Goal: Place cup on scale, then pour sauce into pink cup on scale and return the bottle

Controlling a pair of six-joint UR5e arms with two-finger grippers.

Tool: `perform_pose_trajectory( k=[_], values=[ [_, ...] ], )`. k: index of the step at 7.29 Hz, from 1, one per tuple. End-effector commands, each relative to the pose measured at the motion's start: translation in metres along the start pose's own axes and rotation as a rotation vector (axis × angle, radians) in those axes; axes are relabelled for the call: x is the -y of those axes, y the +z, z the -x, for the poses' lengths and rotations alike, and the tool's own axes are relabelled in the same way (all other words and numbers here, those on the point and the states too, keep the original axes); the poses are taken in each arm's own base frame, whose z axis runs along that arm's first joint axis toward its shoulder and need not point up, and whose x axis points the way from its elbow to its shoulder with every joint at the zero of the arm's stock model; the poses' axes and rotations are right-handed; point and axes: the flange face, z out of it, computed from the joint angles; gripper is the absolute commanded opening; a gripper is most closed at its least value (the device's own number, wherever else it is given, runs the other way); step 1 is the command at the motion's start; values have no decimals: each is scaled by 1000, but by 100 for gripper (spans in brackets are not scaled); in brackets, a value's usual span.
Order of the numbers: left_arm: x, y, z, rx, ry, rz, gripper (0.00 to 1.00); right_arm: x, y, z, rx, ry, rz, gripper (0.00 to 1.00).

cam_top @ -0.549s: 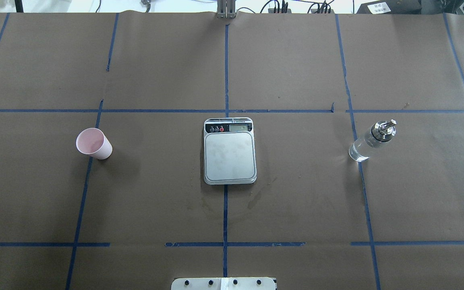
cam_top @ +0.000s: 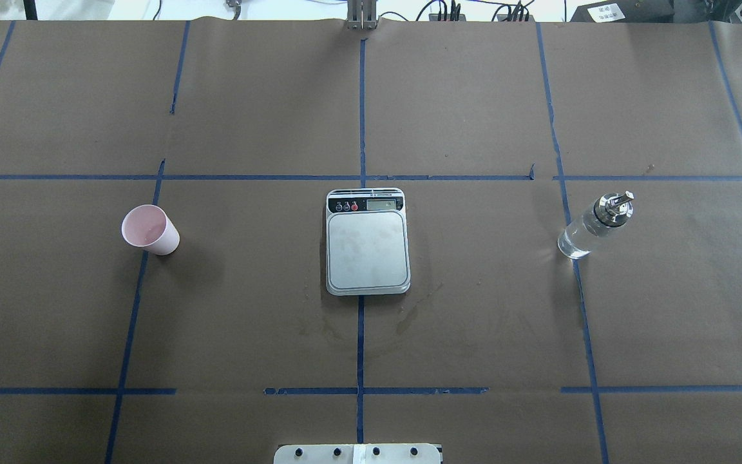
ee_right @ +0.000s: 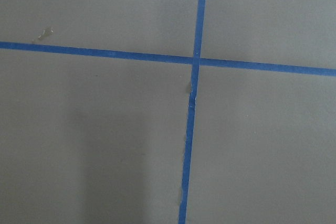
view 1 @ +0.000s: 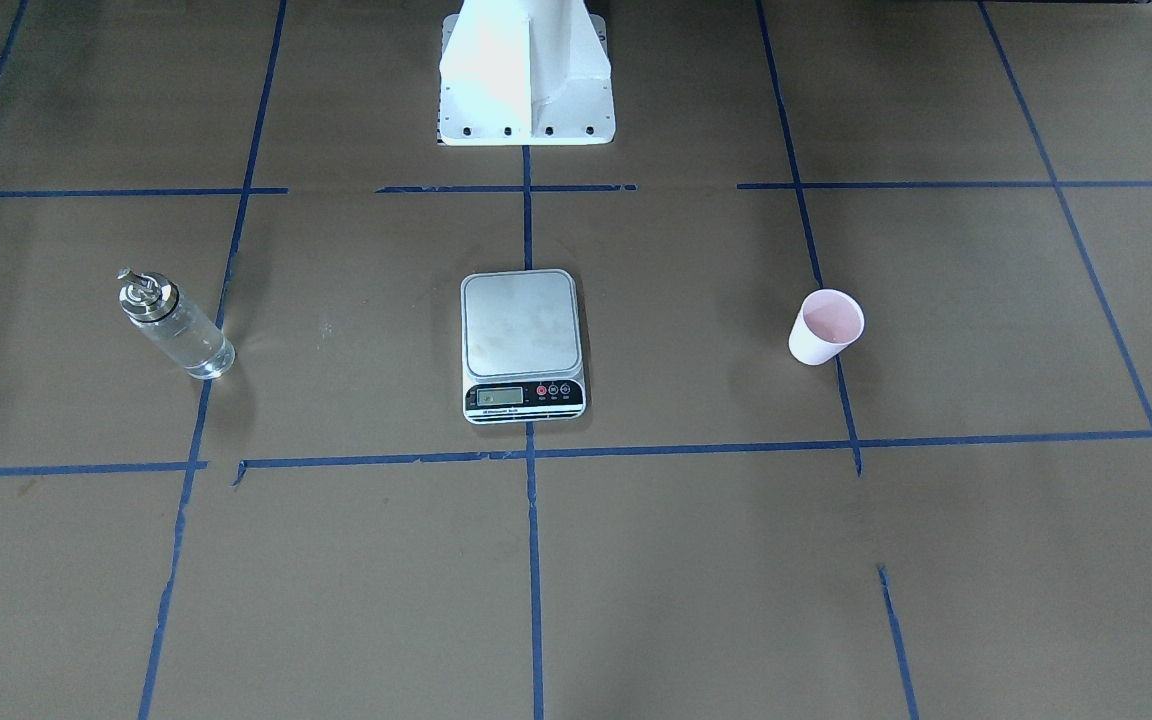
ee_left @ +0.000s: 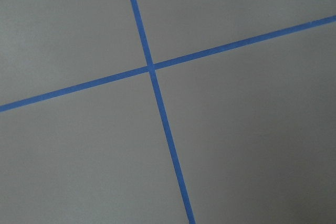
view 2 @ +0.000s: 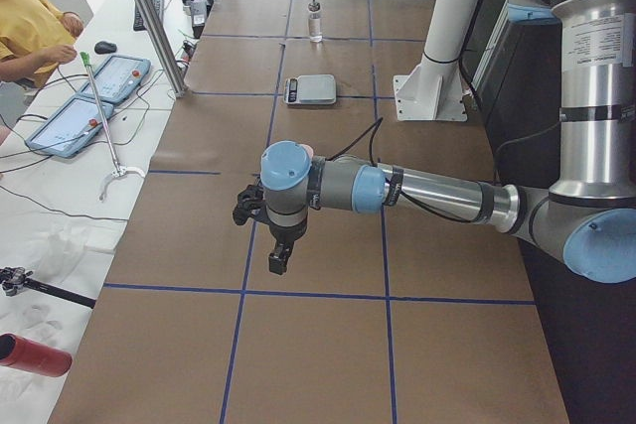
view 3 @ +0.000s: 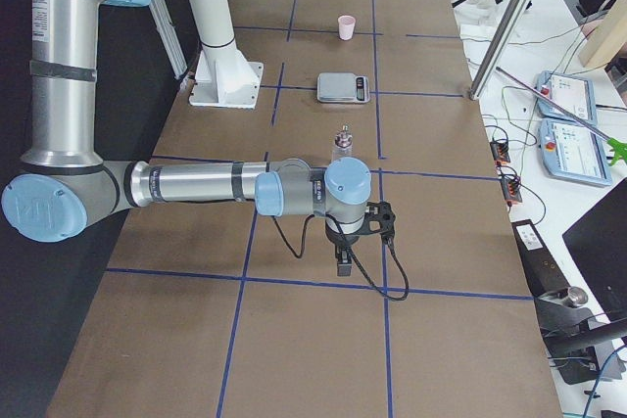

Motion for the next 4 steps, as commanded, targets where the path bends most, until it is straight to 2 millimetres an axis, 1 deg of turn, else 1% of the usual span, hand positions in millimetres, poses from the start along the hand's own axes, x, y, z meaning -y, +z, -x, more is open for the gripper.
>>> perform_pose_trajectory(
  k=[1, 2, 3, 4],
  values=[
    [6, 0, -15, -4, 56, -13, 100, 0, 0, 0, 2, 1, -2, 100],
    [9, -1, -20, -3, 86, -35, 100, -1, 2, -1, 15, 7, 2, 100],
    [9, 1, -18, -4, 84, -36, 100, -11, 5, -1, 43, 12, 8, 100],
    [10, 4, -24, -76, 84, -43, 100, -12, 6, 0, 66, 13, 11, 100]
  ],
)
